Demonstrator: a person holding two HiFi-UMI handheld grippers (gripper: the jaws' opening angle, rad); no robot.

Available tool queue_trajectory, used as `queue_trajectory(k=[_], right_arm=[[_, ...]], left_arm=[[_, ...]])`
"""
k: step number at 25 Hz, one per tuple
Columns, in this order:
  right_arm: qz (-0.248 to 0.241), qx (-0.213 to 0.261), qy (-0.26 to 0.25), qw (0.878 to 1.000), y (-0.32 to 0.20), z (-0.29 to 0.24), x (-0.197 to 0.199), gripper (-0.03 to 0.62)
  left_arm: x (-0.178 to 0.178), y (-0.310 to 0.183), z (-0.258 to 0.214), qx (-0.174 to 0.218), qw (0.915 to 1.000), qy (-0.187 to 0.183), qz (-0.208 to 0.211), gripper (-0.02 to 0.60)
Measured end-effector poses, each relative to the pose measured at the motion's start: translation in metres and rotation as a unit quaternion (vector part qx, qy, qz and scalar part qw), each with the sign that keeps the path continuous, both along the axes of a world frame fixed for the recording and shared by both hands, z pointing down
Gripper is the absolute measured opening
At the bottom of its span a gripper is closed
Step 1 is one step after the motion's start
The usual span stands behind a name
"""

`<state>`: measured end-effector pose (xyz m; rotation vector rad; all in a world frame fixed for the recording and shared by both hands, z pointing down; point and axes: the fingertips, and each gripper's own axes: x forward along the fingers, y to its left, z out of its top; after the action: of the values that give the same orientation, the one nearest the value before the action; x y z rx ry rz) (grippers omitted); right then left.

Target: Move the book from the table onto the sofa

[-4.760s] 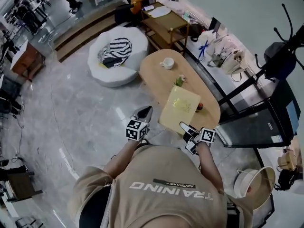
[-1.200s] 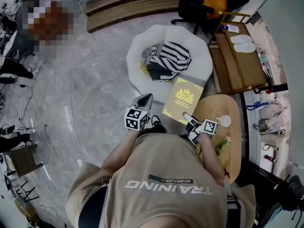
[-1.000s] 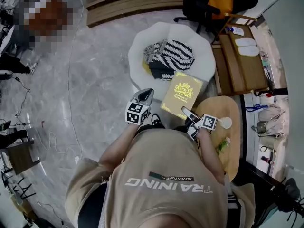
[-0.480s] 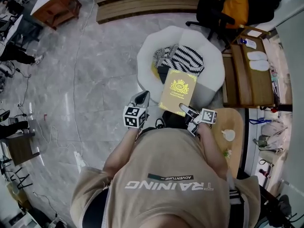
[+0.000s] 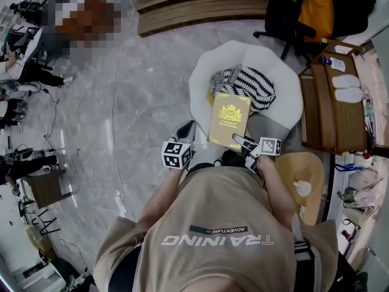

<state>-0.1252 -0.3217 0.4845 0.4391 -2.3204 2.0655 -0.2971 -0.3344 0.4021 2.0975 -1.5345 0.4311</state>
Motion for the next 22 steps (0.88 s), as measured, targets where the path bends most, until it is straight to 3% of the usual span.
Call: queue_trajectory(k=[6,16,22], right_arm=[[-0.032,-0.013,0.001,0.999,-0.01,0.029,0.009,0.224],[-0.012,-0.047,0.006,0.999,-0.015,0.05,0.01,0.224],[-0.017,-0.108,0.048,0.993,0.012,0.101,0.004,0.224]], left_arm=[[0.029,-0.027,0.0,-0.008,0.9992,-0.013,0.037,-0.002],[0.044,-0.047,0.031,-0.046,0.9968,-0.004,0.065,-0.002],[0.039,-0.042,0.082,-0.09,0.9932,0.015,0.072,-0.002]])
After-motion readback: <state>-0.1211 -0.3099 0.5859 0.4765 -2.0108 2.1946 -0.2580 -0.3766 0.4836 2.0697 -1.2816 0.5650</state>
